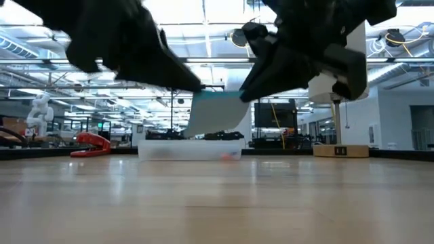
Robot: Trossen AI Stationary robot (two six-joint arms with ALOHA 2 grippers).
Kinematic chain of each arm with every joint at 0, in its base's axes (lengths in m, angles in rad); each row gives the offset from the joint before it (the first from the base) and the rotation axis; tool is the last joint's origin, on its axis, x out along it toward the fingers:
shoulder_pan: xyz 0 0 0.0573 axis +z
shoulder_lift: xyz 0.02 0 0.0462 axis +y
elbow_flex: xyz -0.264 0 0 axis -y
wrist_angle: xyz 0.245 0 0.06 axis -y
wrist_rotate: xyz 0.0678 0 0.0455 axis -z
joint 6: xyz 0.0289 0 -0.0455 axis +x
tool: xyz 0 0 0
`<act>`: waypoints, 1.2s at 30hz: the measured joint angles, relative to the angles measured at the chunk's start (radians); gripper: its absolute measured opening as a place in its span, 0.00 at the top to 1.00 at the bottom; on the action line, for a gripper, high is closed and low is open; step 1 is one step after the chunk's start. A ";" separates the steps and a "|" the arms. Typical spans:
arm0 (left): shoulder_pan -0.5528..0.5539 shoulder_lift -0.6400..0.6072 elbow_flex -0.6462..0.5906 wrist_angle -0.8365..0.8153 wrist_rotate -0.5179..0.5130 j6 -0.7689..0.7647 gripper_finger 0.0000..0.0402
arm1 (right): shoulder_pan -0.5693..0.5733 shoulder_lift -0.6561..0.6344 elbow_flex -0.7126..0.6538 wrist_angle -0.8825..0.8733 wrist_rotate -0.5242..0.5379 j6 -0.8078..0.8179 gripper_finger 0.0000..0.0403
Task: Pack school essentials
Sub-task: Put the blue sticky note into the black supply box
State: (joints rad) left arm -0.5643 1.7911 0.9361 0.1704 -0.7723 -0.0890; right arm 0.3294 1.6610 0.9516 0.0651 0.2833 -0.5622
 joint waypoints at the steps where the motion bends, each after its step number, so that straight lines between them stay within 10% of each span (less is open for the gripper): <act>1: 0.005 0.009 0.001 0.000 -0.004 0.004 0.34 | 0.000 -0.008 -0.002 0.000 0.000 0.005 0.98; 10: 0.034 0.048 0.000 0.023 -0.085 0.043 0.36 | 0.000 -0.041 -0.004 -0.026 0.000 0.040 0.98; 27: 0.032 0.048 0.000 0.074 -0.066 0.092 0.94 | -0.004 -0.041 -0.004 -0.033 0.000 0.091 0.98; 36: 0.034 0.048 0.000 0.073 -0.066 0.103 0.95 | -0.014 -0.042 -0.004 -0.035 0.000 0.110 0.93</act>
State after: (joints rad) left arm -0.5308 1.8389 0.9360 0.2433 -0.8383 0.0138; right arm 0.3157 1.6191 0.9478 0.0305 0.2832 -0.4526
